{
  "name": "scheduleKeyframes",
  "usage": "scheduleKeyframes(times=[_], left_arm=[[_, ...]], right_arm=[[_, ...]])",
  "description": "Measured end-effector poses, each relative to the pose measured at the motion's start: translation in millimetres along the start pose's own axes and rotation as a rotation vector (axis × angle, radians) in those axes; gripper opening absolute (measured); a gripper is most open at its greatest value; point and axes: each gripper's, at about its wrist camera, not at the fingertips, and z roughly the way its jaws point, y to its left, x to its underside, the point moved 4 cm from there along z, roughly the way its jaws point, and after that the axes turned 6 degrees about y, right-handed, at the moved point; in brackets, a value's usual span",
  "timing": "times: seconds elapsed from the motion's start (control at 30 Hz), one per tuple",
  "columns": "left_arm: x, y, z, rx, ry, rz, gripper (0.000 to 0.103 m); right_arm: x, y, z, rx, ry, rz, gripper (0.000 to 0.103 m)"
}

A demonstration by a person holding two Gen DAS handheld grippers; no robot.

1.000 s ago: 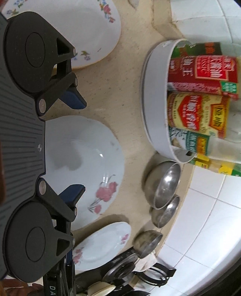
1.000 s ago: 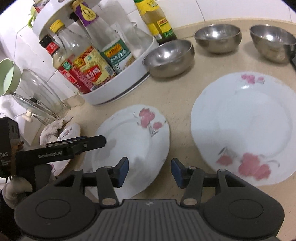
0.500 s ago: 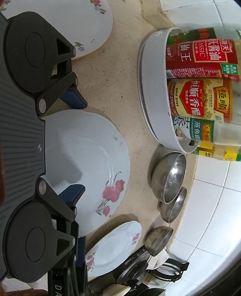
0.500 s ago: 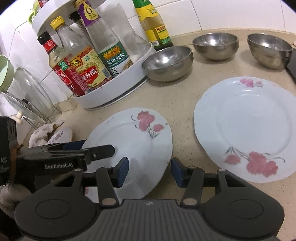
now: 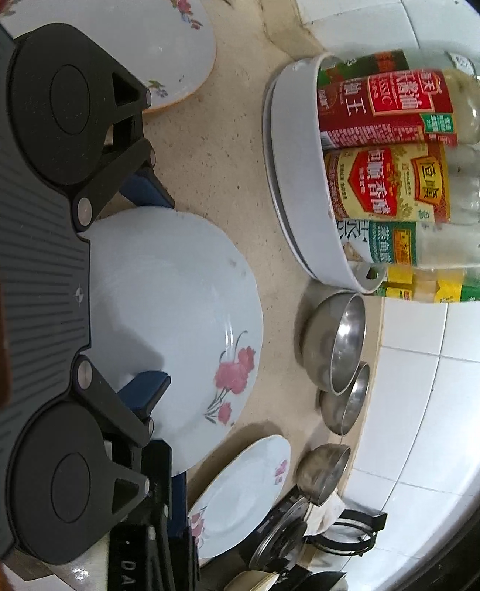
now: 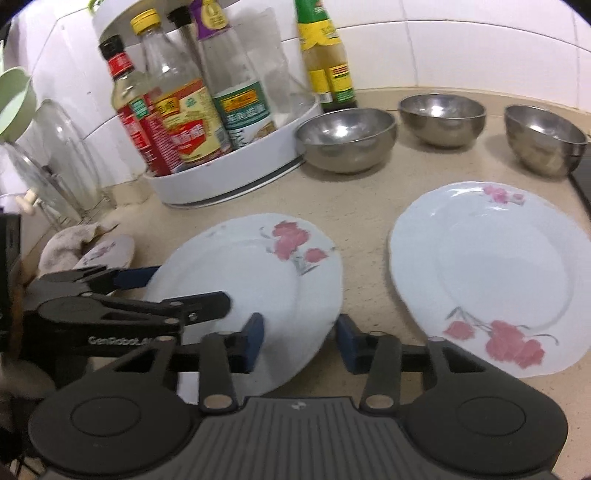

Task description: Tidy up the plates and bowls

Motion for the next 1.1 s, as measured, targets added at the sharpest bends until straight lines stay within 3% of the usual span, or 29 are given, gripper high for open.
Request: scheduleKeyframes(times=[0.07,0.2,0.57,1.1], left_arm=[[-2,5,-3,-0.005,-0.007,-0.029,0.076],[-3,17,-8,0.003,-0.012,-0.091,0.063],[3,21,-22,0.042,-0.03,-0.171,0.061],[-16,-2,-36,0.092,-0.097,-0.121,0.061]], right_arm=[[0,-5,-1,-0.006,-0.004,0.025,0.031],[-1,-4,-1,0.003,-0.007,0.034,0.03],[-3,-2,-10,-0.001,-0.04,0.035,0.029],[-8,-14,-37,0.015,-0.116,0.076,0.029]])
